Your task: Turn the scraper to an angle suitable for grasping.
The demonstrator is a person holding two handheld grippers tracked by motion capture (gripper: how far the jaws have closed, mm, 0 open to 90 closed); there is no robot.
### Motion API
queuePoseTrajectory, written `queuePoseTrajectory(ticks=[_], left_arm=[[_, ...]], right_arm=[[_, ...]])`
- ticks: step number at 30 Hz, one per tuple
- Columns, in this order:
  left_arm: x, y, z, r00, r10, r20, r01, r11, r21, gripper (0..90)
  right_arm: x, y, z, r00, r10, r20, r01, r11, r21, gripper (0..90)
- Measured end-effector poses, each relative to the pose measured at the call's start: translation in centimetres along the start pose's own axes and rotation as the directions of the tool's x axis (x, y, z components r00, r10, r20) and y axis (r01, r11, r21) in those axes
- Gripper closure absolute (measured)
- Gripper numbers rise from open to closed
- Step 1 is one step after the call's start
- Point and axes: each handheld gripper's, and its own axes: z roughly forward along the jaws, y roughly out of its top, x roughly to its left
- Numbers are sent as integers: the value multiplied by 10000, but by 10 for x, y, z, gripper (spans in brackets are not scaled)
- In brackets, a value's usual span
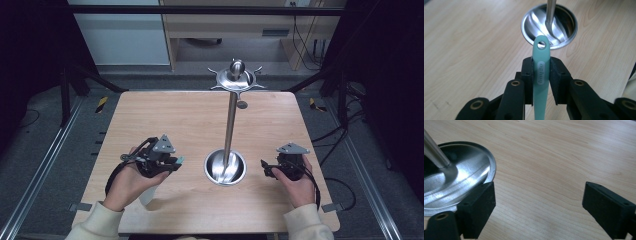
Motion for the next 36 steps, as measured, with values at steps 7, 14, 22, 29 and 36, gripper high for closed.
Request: queuePoseTrajectory(ticks=[7,14,22,29,36], left_arm=[[-6,4,-29,9961,-354,-811,248,9916,-1272,743],[-4,6,-40,9938,-661,-894,499,9837,-1727,743],[-5,17,-46,9946,-492,-910,275,9736,-2266,743],[-12,36,-53,9978,-337,-574,159,9580,-2863,743],[-11,52,-58,9990,-358,-270,236,9316,-3628,743]], right_arm=[[1,-1,-1,9999,-40,-158,39,10000,-57,74],[3,0,-1,9997,-144,-216,144,9999,-7,79],[3,0,1,9991,-416,78,416,9991,0,79],[-3,-1,-1,9993,-158,335,161,9998,-103,79],[-7,-2,-1,9982,-148,573,154,9998,-105,83]])
